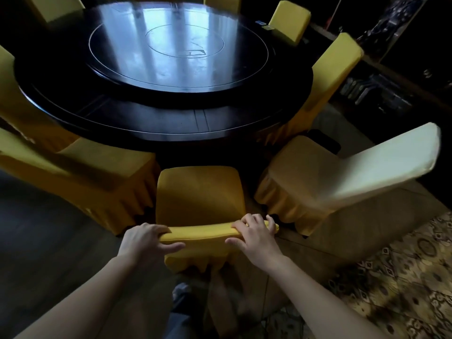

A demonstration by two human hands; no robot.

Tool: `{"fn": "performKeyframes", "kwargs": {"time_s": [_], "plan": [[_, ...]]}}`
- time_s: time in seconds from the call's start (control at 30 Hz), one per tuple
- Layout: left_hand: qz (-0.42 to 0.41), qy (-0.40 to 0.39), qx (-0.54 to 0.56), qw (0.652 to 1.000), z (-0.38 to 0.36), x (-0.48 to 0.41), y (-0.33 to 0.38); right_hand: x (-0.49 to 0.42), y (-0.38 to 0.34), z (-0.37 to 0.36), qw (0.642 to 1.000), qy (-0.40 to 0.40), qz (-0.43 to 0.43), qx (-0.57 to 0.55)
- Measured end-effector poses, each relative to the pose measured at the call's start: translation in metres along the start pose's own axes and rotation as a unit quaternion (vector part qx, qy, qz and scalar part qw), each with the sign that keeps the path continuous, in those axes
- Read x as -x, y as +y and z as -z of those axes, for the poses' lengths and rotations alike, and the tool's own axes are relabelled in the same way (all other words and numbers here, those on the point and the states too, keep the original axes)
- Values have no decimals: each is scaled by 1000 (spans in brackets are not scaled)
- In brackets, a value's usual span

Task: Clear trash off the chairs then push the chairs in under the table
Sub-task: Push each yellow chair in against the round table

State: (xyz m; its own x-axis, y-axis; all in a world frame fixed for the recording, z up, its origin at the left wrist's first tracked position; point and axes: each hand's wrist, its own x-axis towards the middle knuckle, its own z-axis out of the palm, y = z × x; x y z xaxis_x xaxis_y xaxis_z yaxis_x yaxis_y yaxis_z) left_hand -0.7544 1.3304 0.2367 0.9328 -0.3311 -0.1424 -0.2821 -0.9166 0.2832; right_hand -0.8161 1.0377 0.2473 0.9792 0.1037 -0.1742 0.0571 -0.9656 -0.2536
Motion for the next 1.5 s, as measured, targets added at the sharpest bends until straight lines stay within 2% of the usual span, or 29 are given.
{"fn": "performKeyframes", "kwargs": {"time_s": [0.67, 0.8, 1.13, 1.23, 1.37, 1.5], "plan": [[12, -4, -8, 1000, 26, -117, -15, -115, 14, 37, 999, -23, -22, 22], [-3, 8, -9, 1000, 31, -130, -9, -133, 25, 45, 999, -44, -24, 15], [-20, 44, 23, 999, 53, -170, -4, -173, 33, 71, 998, -37, -49, 17], [-33, 49, 19, 998, 56, -174, -8, -175, 29, 73, 998, -39, -57, 8], [-55, 55, 23, 997, 34, -155, -12, -157, 36, 59, 998, -60, -28, 21], [-61, 29, 24, 997, 16, -141, -12, -141, 41, 46, 998, -58, -4, 25]]}}
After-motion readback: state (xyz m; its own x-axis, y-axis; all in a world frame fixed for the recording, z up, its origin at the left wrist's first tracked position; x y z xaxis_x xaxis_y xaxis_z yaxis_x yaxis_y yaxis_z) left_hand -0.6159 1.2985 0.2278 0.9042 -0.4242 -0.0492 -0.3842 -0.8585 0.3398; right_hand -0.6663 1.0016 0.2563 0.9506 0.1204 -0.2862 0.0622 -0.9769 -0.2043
